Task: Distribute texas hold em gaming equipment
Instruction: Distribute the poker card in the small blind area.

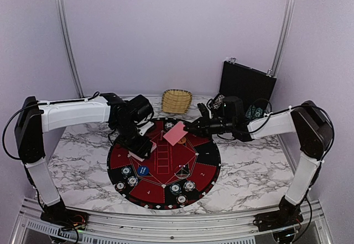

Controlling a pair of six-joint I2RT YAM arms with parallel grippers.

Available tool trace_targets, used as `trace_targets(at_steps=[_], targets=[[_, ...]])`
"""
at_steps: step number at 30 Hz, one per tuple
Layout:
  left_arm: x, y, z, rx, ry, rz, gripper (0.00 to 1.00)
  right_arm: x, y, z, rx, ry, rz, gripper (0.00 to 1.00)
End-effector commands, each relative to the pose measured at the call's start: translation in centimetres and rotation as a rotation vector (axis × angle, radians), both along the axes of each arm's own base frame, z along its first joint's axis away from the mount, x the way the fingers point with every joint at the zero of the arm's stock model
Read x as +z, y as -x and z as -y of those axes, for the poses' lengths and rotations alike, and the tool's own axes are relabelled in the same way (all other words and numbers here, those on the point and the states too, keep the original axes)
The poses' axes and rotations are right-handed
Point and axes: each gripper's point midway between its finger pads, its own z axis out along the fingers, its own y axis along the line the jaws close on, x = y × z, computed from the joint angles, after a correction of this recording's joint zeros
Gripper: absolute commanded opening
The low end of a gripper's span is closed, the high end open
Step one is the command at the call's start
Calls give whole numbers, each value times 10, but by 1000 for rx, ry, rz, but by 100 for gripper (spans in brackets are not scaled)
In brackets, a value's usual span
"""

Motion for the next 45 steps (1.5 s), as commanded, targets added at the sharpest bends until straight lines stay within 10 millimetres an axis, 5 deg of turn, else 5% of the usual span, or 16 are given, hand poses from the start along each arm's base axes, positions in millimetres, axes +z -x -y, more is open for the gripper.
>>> trace_targets(at_steps=[1, 8, 23, 36, 45], targets=[[16, -9, -10, 50, 20, 43, 57, 9, 3, 4, 11, -17, 37, 0], [16, -18, -19, 91, 15, 46, 58, -11, 12, -1, 36, 50, 44, 0], [18, -35, -40, 163, 20, 50, 58, -51, 57, -57, 190, 169, 48, 0], [15, -44, -55, 221, 18, 41, 58, -49, 62, -82, 230, 155, 55, 0], [13, -49, -58, 235, 27, 33, 58, -60, 110, -95, 349, 185, 42, 0]])
